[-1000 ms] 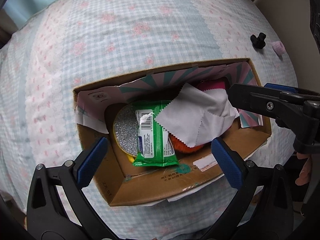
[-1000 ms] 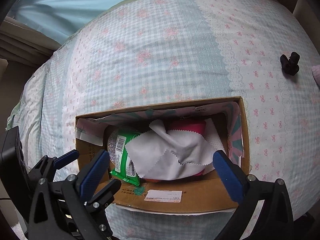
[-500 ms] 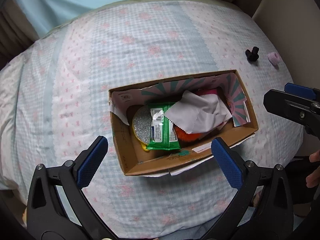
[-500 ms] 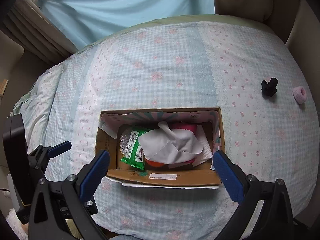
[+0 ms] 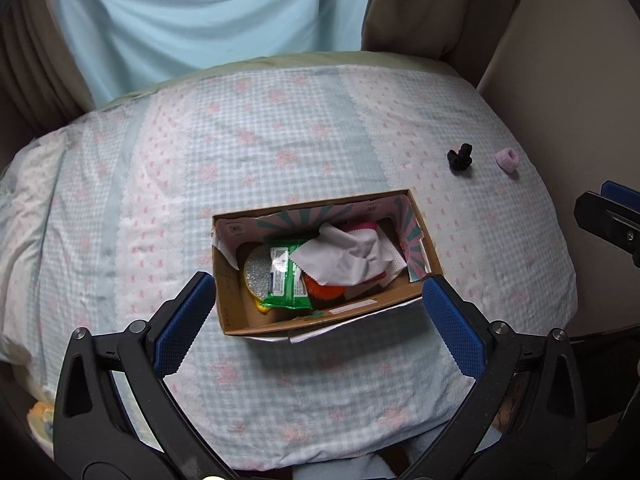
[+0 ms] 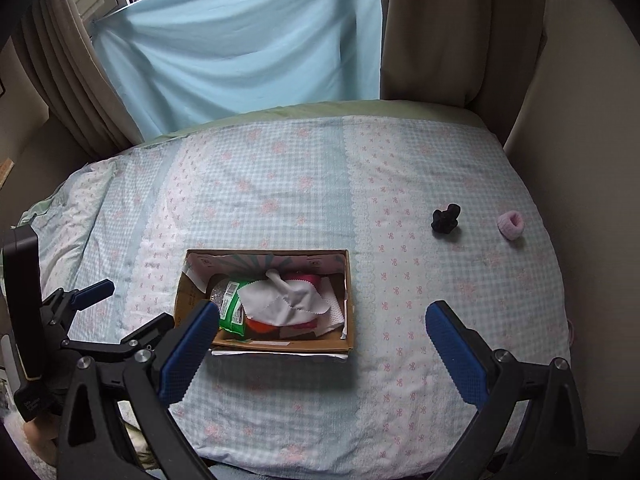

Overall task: Organize soft objects
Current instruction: 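Withdraw both tools and move toward the black hair tie and pink scrunchie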

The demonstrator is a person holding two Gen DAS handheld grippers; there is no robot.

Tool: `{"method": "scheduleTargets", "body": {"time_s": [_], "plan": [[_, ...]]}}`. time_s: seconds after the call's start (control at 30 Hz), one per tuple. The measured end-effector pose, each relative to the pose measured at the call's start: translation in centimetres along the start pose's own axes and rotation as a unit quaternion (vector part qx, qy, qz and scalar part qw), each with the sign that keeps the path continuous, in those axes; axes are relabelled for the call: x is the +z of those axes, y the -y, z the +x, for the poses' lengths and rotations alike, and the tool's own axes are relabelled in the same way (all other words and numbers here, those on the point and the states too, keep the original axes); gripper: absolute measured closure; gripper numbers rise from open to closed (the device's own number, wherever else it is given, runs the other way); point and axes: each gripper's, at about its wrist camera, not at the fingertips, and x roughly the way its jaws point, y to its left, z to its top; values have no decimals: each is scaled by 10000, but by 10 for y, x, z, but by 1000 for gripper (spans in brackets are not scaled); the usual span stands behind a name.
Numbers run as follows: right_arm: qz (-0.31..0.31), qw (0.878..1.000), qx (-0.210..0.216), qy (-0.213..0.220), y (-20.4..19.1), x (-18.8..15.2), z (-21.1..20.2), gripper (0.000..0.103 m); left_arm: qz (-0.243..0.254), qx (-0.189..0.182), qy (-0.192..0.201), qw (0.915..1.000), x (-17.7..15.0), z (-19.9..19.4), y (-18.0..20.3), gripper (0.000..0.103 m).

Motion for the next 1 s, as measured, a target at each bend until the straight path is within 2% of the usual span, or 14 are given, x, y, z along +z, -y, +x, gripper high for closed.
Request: {"method": "scheduleTargets", "body": {"time_s": [0.13, 0.23, 0.37, 0.47, 0.73, 0.9, 1.0], "plan": [[206, 9996, 85, 152, 36, -1, -17, 0, 42, -34, 182, 9998, 8, -17, 36, 0], [245, 9991, 121, 318, 70, 0, -28, 0, 75, 99, 348, 9993, 17, -26, 66, 0], [193, 9990, 7, 406, 122, 8, -38, 0, -108, 227, 500, 9984, 32, -31, 108, 0], [238, 9985, -52, 486, 164, 15, -36, 0, -207, 188, 584, 9979, 44, -26, 140, 0], [413, 9974, -312, 505, 253, 33, -5, 0, -200, 102, 496, 9985, 82, 38, 218, 0], [564, 9967, -463, 355, 298, 48, 28, 0, -167, -61, 341, 9993, 101, 84, 257, 0], [723, 9960, -448, 270, 321, 58, 52, 0, -37, -18, 211, 9998, 113, 115, 274, 0]]}}
